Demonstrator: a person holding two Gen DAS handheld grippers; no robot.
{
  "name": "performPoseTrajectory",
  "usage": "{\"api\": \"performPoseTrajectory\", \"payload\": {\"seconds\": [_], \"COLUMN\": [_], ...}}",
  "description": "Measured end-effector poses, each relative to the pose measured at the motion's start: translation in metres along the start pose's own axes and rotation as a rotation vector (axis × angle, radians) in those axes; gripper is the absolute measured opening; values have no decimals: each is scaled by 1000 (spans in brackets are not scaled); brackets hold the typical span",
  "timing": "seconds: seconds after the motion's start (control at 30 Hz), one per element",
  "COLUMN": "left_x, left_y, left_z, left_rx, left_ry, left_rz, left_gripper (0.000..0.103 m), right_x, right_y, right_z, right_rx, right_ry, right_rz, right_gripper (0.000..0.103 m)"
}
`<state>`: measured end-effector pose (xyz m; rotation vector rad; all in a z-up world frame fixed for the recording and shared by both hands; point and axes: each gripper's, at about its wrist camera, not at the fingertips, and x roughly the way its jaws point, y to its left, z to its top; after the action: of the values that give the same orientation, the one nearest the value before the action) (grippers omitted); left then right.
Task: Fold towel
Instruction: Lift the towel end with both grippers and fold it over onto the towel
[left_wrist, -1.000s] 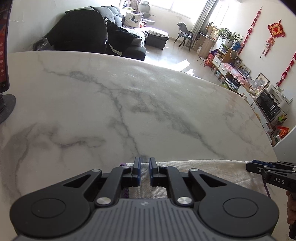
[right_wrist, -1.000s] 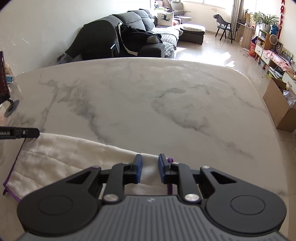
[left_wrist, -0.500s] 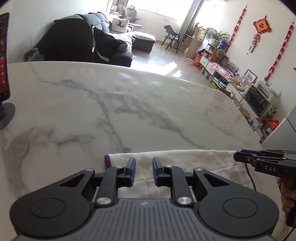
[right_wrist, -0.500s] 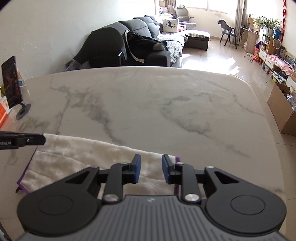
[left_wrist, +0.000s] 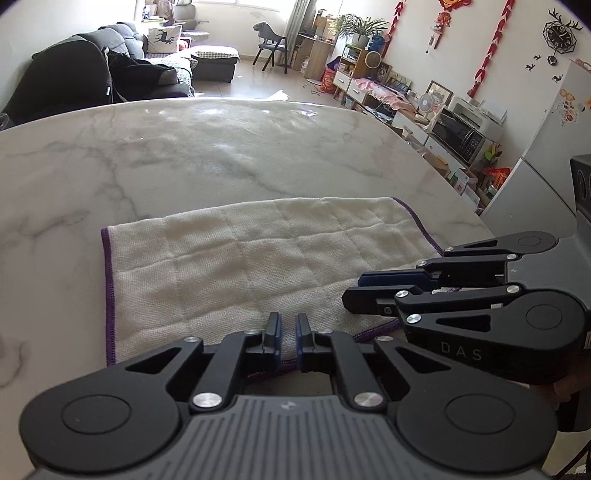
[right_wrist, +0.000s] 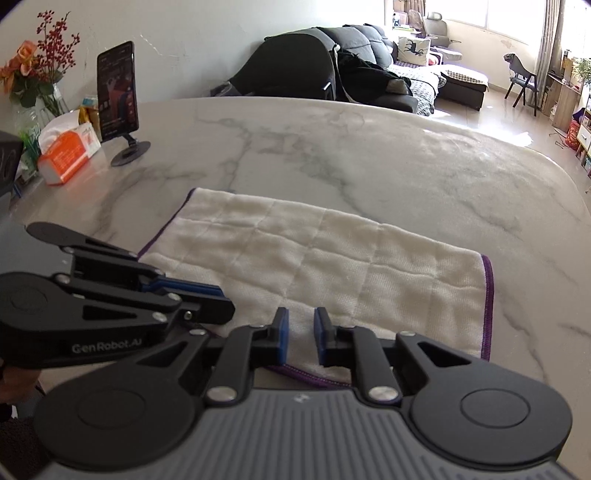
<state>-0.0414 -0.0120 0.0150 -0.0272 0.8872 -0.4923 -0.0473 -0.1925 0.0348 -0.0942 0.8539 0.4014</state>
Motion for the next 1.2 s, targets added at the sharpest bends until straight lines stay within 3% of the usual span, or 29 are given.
{"api": "performPoseTrajectory", "payload": {"seconds": [0.47, 0.63, 0.77, 0.83, 0.87, 0.9, 0.97, 1.2], "left_x": [-28, -41, -47, -49, -51, -54, -57, -58], "left_y": [39, 51, 57, 58, 57, 56, 55, 46], "left_z": [-15, -19, -19, -19, -18, -18, -18, -16], "left_rx": [-98, -128, -140, -140, -136, -130, -129, -108], "left_ry": [-17, -26, -24, -24, -28, -33, -45, -62], "left_rz": [54, 91, 108, 111, 113, 115, 117, 106], "left_gripper": [7, 7, 8, 12, 16, 23, 38, 40], "right_x": [-37, -41, -42, -46, -50, -54, -58, -58], "right_y": [-59, -65, -62, -63, -66, -68, -71, -78], "right_z": [-39, -45, -43, -42, -41, -41, -42, -50], "right_rx": [157, 175, 174, 187, 205, 219, 232, 310], "right_ry": [-35, -41, -43, -53, -65, -74, -77, -39], "right_rz": [-87, -86, -84, -82, -85, -91, -106, -110], "right_gripper": [12, 8, 12, 16, 24, 31, 34, 37]}}
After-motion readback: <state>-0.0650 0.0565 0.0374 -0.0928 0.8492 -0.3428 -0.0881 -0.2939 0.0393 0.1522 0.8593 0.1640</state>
